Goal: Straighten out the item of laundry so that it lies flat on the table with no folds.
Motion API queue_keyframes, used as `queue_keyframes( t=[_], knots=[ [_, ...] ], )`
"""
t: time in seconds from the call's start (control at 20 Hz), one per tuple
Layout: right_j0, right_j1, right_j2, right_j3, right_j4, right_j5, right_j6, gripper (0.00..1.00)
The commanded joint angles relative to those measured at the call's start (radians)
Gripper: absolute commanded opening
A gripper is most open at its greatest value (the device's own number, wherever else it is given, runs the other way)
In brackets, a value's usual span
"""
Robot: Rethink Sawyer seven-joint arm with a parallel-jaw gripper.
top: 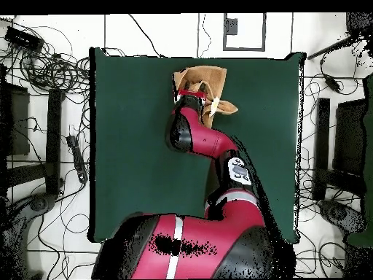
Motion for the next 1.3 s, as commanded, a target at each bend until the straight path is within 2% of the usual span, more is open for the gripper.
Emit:
queue_keyframes(
  t=[0.05, 0.6, 1.3],
  knots=[
    [0.037, 0.107, 0.090, -0.184, 0.089, 0.118, 0.130, 1.00],
    [0.031, 0.120, 0.092, -0.181, 0.059, 0.110, 0.166, 1.00],
    [0.036, 0.118, 0.080, -0.160, 0.066, 0.143, 0.166, 1.00]
  ],
)
